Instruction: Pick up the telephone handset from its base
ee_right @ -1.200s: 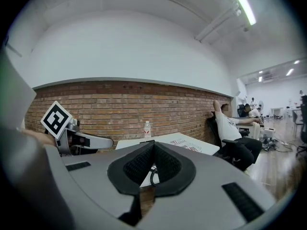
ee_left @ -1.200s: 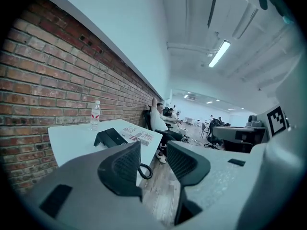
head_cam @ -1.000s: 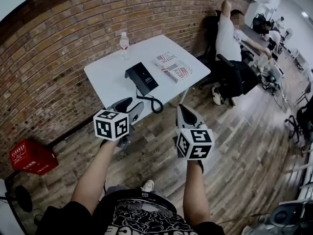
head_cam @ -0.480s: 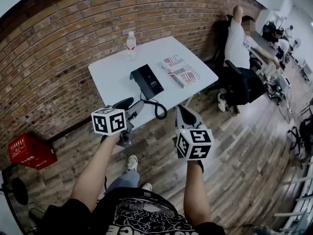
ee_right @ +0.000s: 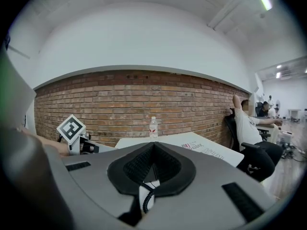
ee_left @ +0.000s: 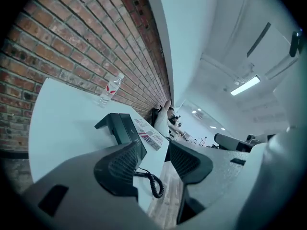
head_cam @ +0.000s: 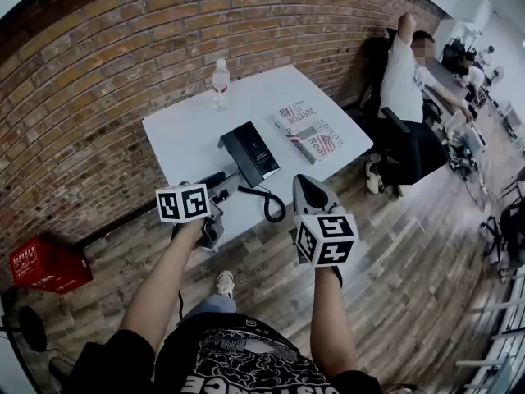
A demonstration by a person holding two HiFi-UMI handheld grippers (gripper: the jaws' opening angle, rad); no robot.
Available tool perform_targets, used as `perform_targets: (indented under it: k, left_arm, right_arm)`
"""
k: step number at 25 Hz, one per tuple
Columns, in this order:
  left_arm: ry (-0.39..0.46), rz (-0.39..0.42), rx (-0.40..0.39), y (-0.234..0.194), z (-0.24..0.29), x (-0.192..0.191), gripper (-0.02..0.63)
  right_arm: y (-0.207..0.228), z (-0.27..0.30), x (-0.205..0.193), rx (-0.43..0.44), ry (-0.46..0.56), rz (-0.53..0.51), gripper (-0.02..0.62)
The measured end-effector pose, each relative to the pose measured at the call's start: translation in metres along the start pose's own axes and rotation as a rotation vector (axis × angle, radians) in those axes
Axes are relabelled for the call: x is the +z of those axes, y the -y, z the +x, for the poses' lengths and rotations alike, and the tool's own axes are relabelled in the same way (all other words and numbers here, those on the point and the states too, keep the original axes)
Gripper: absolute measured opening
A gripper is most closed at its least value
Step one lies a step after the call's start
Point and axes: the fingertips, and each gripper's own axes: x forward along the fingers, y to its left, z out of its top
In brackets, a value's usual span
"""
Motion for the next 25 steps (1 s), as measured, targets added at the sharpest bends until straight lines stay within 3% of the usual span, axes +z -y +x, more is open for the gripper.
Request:
perform_targets:
  k: [12, 25]
  left_arm:
    - [-0.089, -0.191, -0.043, -0.072, 0.058, -0.005, 0.198]
    - [-0.134, -0.324, -0.099, -0.104, 0.103, -0.005, 0.196]
  right_arm:
    - [0.016, 0.077, 0.001, -0.025, -0.057, 0.003, 0.000]
    - [0.039, 0.120, -0.016, -0.095, -0.124, 0.035, 0.000]
